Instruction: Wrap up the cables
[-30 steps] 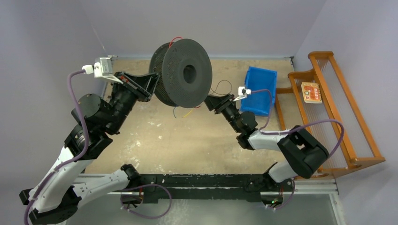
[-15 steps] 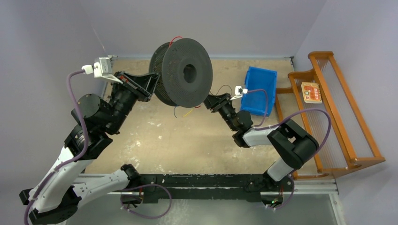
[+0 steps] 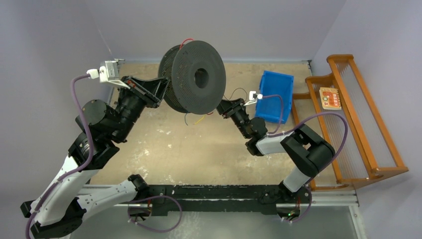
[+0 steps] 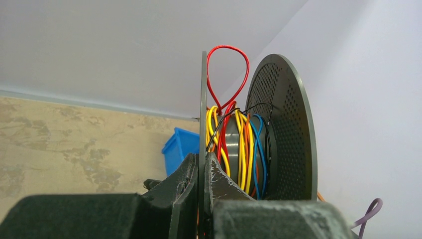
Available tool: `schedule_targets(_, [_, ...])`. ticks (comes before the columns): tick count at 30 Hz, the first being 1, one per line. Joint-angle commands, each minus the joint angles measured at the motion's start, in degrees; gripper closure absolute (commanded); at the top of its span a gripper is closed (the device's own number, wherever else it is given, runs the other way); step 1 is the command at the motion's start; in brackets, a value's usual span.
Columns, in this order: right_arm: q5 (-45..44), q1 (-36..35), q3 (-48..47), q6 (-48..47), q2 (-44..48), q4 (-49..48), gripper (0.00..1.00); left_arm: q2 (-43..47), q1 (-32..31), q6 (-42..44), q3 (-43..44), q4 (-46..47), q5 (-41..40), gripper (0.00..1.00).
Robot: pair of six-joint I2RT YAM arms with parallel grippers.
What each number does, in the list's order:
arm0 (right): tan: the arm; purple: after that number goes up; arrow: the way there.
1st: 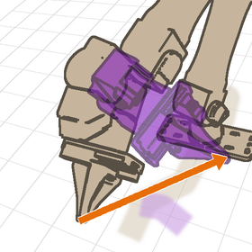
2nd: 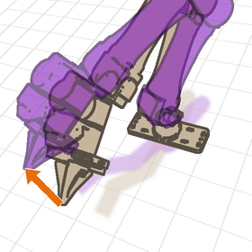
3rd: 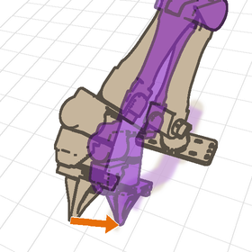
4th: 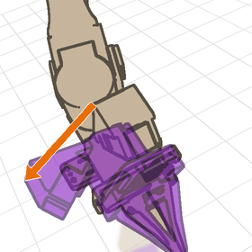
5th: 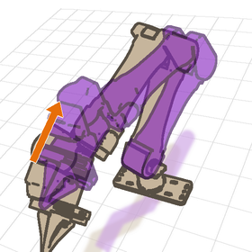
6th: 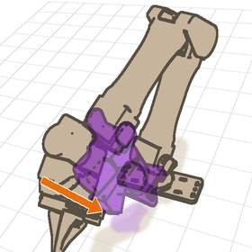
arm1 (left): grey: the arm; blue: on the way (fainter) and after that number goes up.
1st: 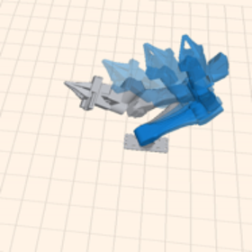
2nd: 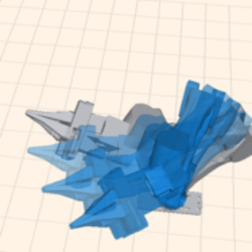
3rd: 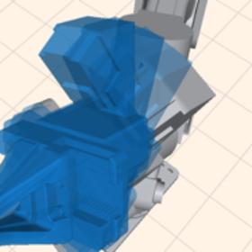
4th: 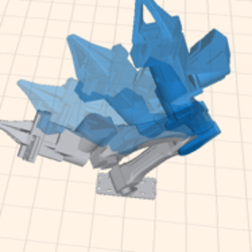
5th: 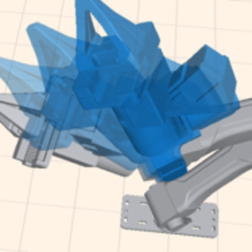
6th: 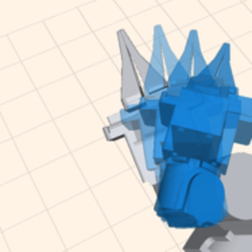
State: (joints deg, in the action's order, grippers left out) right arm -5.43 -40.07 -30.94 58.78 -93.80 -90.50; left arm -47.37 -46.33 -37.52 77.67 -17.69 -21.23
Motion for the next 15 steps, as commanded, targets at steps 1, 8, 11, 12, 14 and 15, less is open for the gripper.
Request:
schedule_targets(1, [-1.29, -0.20, -1.92, 0.42, -0.11, -5.56, 0.62, 1.28, -0.34, -2.29, 1.31, 8.16, 0.83, 1.00])
schedule_targets(8, [-0.81, -0.18, -1.62, 0.08, 0.81, -5.22, 0.63, 1.25, -0.34, -2.38, 1.41, 8.04, 1.03, 1.00])
schedule_targets(11, [-0.89, -0.18, -1.89, -0.29, 1.24, -4.63, 0.65, 1.24, -0.34, -2.47, 1.36, 8.11, 1.04, 1.00])
schedule_targets(12, [-0.90, -0.18, -1.95, -0.21, 1.34, -4.60, 0.66, 1.17, -0.34, -2.52, 1.30, 8.16, 1.10, 1.00])
schedule_targets(14, [-0.90, -0.18, -1.76, -0.22, 1.40, -4.79, 0.69, 1.12, -0.34, -2.58, 1.32, 8.20, 1.17, 1.00])
schedule_targets(15, [-0.90, -0.18, -1.61, -0.18, 1.47, -4.97, 0.71, 1.13, -0.34, -2.68, 1.32, 8.20, 1.24, 1.00])
